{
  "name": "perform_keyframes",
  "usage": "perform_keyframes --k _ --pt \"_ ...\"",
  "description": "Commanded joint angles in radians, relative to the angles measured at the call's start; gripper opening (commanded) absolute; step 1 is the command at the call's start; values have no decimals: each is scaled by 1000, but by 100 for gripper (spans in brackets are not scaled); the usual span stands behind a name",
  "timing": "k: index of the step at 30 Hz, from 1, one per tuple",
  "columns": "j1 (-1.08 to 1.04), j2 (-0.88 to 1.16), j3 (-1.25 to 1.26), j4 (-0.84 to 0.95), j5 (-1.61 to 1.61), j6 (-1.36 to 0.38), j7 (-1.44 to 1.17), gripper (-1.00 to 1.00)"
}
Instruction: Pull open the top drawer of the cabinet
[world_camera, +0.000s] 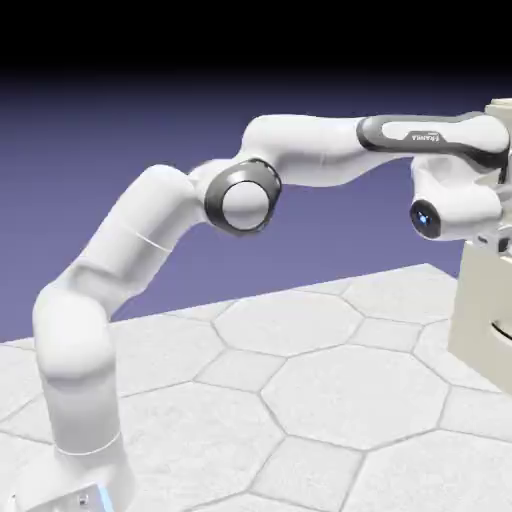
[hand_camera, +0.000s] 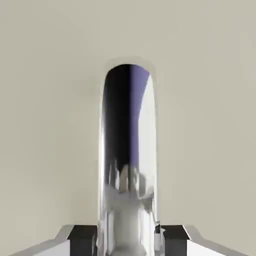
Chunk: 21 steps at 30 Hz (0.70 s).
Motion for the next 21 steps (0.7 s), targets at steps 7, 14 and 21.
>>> perform_keyframes --k 7,14,21 --pt "25 -167 -27 -254 79 -83 -104 -100" --pt "43 -346 -42 -507 123 -155 -188 -100" --pt "49 -544 -50 -761 143 -209 -261 -100"
